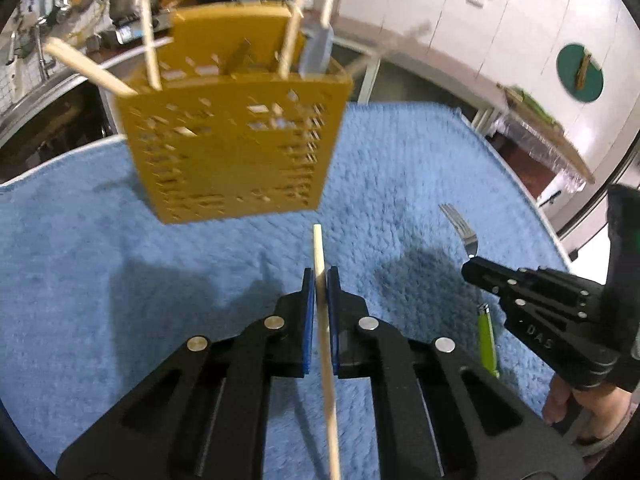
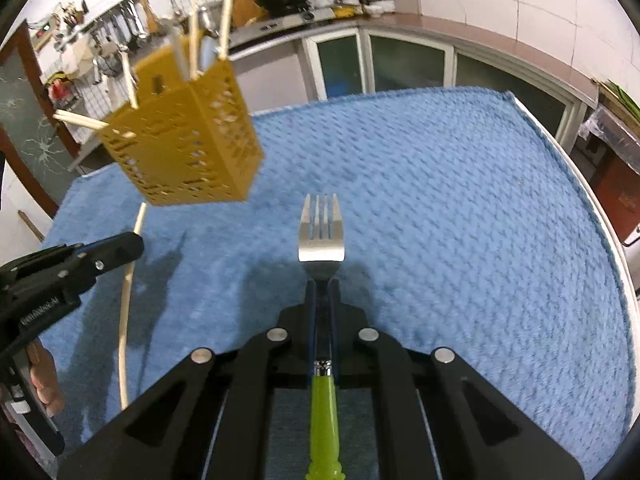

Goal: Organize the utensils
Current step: 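Lift the chopstick with the left tool while the right tool carries the fork over the caddy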

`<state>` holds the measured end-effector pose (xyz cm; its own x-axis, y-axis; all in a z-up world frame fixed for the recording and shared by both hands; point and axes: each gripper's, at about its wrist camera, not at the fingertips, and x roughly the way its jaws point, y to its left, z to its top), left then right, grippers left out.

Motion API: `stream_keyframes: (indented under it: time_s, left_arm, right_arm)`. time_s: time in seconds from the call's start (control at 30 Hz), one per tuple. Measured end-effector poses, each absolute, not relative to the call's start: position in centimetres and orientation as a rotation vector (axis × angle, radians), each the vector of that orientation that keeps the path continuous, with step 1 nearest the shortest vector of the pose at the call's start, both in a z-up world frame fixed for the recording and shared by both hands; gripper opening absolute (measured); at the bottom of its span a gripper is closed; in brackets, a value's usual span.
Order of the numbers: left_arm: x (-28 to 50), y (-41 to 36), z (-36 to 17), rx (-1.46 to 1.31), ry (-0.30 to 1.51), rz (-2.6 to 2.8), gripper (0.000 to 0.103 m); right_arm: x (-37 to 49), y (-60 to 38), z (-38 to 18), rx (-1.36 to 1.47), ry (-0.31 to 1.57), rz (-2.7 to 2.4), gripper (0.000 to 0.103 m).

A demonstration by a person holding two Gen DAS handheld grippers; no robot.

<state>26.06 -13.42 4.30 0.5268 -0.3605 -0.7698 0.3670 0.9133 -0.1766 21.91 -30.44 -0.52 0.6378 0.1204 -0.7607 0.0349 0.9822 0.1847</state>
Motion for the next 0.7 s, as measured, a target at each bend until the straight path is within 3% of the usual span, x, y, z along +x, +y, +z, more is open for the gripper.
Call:
stream_keyframes:
  time_s: [0.4, 0.7]
  left_arm:
    - [23.5, -7.6, 9.5, -0.068, 0.693, -0.418, 0.005]
    - [24.5, -5.5, 16.4, -0.122, 0.517, -0.414, 0.005]
  right_arm:
    - [20.1, -27.7, 3.2, 0.186, 0.663, 0.09, 0.006]
    - [20.4, -25.6, 10.9, 0.18, 0.439, 0.14, 0.006]
